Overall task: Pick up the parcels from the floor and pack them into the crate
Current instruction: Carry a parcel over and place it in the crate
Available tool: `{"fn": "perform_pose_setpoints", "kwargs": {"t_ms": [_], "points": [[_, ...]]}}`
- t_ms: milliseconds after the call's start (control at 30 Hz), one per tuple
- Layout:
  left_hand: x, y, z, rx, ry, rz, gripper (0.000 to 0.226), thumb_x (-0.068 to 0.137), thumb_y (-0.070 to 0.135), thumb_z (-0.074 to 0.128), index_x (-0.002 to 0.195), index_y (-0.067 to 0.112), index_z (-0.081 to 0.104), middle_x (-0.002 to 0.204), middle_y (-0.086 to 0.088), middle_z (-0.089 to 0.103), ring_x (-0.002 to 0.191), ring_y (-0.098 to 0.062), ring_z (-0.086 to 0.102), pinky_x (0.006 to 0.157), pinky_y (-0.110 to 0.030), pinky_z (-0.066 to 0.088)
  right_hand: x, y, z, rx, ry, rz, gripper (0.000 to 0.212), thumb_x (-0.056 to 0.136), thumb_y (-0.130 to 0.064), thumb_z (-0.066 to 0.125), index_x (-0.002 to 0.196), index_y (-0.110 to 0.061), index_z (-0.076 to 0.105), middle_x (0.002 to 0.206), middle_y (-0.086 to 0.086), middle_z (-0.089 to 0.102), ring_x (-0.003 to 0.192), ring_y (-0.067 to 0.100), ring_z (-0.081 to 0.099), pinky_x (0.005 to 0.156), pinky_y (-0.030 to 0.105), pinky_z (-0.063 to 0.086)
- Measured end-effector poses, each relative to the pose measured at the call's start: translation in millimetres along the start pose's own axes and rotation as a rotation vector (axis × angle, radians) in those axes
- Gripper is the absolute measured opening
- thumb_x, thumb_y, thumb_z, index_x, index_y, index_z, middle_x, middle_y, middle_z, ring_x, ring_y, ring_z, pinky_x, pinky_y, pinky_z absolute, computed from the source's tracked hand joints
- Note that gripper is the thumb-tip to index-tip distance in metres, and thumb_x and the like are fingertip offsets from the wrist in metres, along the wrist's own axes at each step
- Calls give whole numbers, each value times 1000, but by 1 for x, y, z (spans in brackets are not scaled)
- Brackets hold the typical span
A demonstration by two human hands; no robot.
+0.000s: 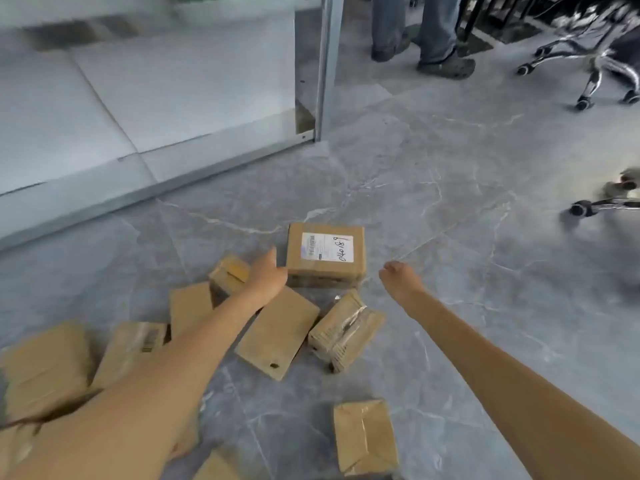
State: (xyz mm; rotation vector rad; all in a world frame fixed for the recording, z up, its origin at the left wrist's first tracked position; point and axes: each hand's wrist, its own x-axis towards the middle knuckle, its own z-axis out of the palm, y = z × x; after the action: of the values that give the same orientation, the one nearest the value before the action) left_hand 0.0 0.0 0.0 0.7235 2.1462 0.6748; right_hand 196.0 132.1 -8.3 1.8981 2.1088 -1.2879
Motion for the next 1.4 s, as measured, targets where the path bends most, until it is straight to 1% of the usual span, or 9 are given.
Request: {"fn": "perform_pose_setpoints", "kwargs": {"t_ms": [100, 233, 467, 567, 700, 933, 1133, 1300, 1400], "points": [[60, -25, 36, 43, 18, -36, 59, 101, 15, 36, 152, 8, 6, 156, -12, 23, 139, -30, 31, 105, -36, 34, 56, 20, 43, 97, -20, -4, 44, 98, -23, 45, 138, -4, 44, 124, 15, 53, 112, 28, 53, 90, 30, 40], [104, -46, 67, 4, 6, -65, 40, 98, 16, 39, 137, 10, 40, 135, -12, 50, 118, -29, 50, 92, -34, 43, 94, 32, 80, 199, -10, -58, 25, 99, -18, 41, 115, -5, 55, 99, 13, 54, 74, 19, 49, 67, 32, 40], [54, -7, 29, -181, 151, 12, 36, 97, 1, 38, 130, 11, 47, 128, -3, 54, 113, -18, 51, 84, -26, 38, 32, -3, 23, 362, 131, -99, 29, 99, -12, 43, 121, -2, 59, 117, 17, 63, 110, 33, 56, 93, 41, 44], [2, 46, -24, -235, 216, 22, 30, 98, 6, 39, 126, 9, 50, 123, -3, 55, 115, -19, 51, 84, -25, 38, -24, -47, -37, 421, 184, -145, 30, 98, -9, 47, 124, -4, 59, 116, 12, 65, 102, 21, 58, 96, 34, 45], [-78, 136, -115, -235, 287, 58, 26, 98, 15, 45, 121, 9, 56, 122, -5, 58, 103, -14, 53, 82, -25, 38, -109, -120, -130, 494, 209, -183, 28, 94, -8, 53, 120, -7, 64, 92, -2, 65, 95, 22, 63, 96, 42, 51], [-241, 310, -299, -173, 384, 175, 21, 92, 17, 57, 107, 5, 63, 102, -3, 65, 92, -15, 59, 78, -21, 39, -269, -264, -303, 571, 190, -250, 16, 92, -5, 57, 102, 7, 62, 106, 39, 56, 106, 56, 47, 88, 69, 40], [-369, 417, -444, -182, 441, 255, 34, 87, 27, 65, 119, 13, 63, 101, -2, 70, 87, -12, 60, 79, -21, 40, -400, -390, -424, 567, 168, -389, 30, 90, -13, 63, 119, -4, 65, 96, -6, 68, 97, 13, 62, 99, 47, 48], [-458, 486, -539, -290, 575, 408, 20, 87, 27, 65, 104, 18, 71, 90, 6, 68, 86, -14, 63, 72, -21, 41, -485, -471, -498, 574, 202, -594, 12, 89, -17, 65, 97, -12, 73, 96, 16, 71, 82, 22, 64, 91, 52, 51], [-497, 502, -570, -395, 642, 500, 25, 86, 28, 67, 107, 16, 68, 95, 4, 68, 85, -9, 62, 70, -16, 43, -532, -497, -518, 734, 196, -643, 25, 90, -9, 62, 115, -8, 67, 107, 12, 70, 91, 14, 67, 81, 31, 59]]}}
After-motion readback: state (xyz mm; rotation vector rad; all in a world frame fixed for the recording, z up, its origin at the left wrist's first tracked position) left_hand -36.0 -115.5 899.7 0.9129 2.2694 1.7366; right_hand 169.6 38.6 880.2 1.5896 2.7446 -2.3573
